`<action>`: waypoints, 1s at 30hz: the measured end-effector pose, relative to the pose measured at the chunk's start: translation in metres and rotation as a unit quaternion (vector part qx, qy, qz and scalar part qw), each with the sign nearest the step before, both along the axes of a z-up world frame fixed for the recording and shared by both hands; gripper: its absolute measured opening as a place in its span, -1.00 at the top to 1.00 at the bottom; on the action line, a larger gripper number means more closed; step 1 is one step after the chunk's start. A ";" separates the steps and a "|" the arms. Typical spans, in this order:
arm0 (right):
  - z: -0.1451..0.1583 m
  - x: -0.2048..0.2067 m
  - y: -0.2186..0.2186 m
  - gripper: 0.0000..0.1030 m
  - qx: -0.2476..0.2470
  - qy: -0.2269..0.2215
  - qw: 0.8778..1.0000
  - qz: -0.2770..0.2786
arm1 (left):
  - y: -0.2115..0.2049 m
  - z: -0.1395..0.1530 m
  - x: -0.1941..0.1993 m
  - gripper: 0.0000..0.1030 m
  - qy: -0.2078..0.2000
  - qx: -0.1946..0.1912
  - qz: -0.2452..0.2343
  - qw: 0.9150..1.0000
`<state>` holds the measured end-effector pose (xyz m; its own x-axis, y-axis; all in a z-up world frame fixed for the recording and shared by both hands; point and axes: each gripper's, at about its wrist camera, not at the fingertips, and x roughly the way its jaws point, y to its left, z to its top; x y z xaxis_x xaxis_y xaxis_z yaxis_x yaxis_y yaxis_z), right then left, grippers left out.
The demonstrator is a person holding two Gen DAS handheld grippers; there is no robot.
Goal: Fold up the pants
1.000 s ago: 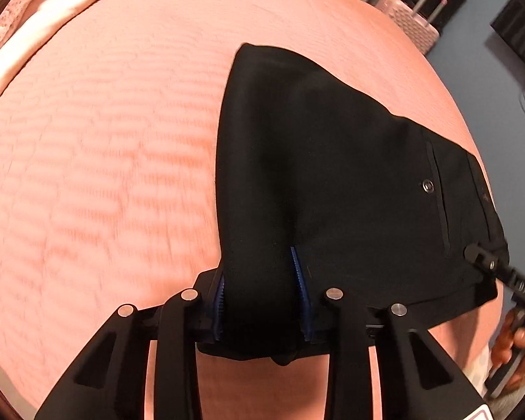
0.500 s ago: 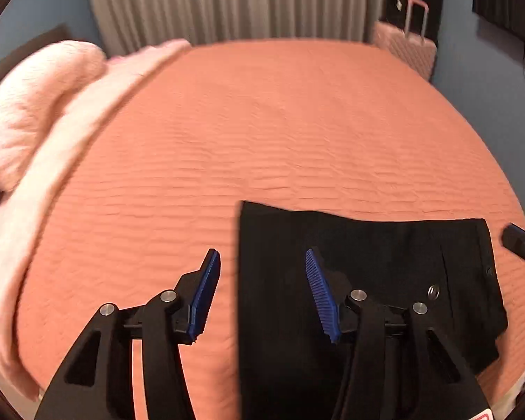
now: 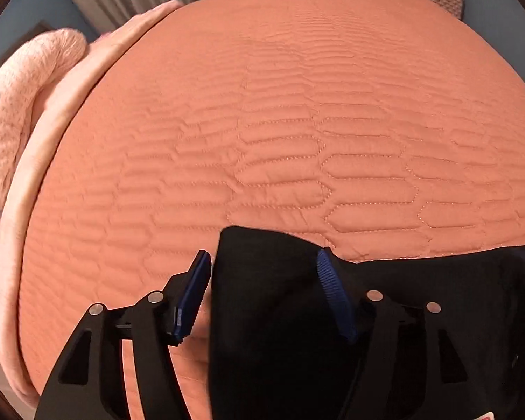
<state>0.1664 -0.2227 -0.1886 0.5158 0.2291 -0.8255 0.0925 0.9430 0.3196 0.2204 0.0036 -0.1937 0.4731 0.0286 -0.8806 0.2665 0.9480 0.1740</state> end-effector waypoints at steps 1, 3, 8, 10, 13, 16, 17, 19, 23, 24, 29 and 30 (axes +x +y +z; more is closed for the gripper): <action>0.008 -0.010 -0.013 1.00 0.003 -0.009 0.999 -0.033 | 0.009 0.011 -0.002 -0.23 -0.002 -0.019 0.007 1.000; 0.033 -0.043 -0.030 0.95 -0.008 -0.044 0.998 -0.052 | 0.022 0.029 -0.008 -0.10 -0.025 -0.022 0.029 0.999; 0.003 -0.120 -0.050 1.00 -0.053 0.004 0.999 0.005 | 0.042 0.050 -0.096 -0.16 -0.025 -0.080 -0.026 0.996; 0.006 -0.148 -0.074 1.00 -0.015 0.007 0.997 -0.074 | 0.045 0.023 -0.132 -0.18 -0.001 -0.045 -0.039 0.998; 0.034 -0.178 -0.042 0.89 -0.006 -0.030 0.999 -0.039 | 0.077 -0.006 -0.164 -0.50 -0.020 -0.024 0.001 1.000; 0.009 -0.185 -0.001 0.96 -0.043 -0.004 0.998 0.056 | 0.100 -0.004 -0.167 -0.57 -0.008 -0.033 0.028 0.999; -0.003 -0.187 -0.001 1.00 -0.059 0.004 0.996 0.063 | 0.102 -0.001 -0.163 -0.56 -0.009 -0.025 0.036 0.999; -0.002 -0.199 -0.014 1.00 -0.025 0.001 0.999 0.028 | 0.110 0.008 -0.166 -0.47 -0.019 0.004 0.040 0.999; 0.042 -0.203 0.041 0.86 -0.068 -0.069 0.990 0.106 | 0.158 0.031 -0.189 -0.45 -0.043 0.025 0.065 0.997; 0.045 -0.200 0.065 0.84 -0.074 -0.078 0.982 0.152 | 0.170 0.032 -0.190 -0.45 -0.036 0.004 0.073 0.997; 0.017 -0.169 0.162 0.85 -0.138 -0.081 0.938 0.308 | 0.170 0.028 -0.217 -0.48 -0.014 -0.020 0.086 0.996; 0.015 -0.165 0.183 0.85 -0.146 -0.081 0.931 0.324 | 0.159 0.037 -0.218 -0.48 -0.015 -0.020 0.080 0.997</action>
<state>0.0016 -0.0397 -0.1740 0.4705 0.3128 -0.8251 -0.5535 0.8329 0.0001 0.0024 0.1623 -0.1571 0.4921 0.0708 -0.8677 0.1072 0.9842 0.1411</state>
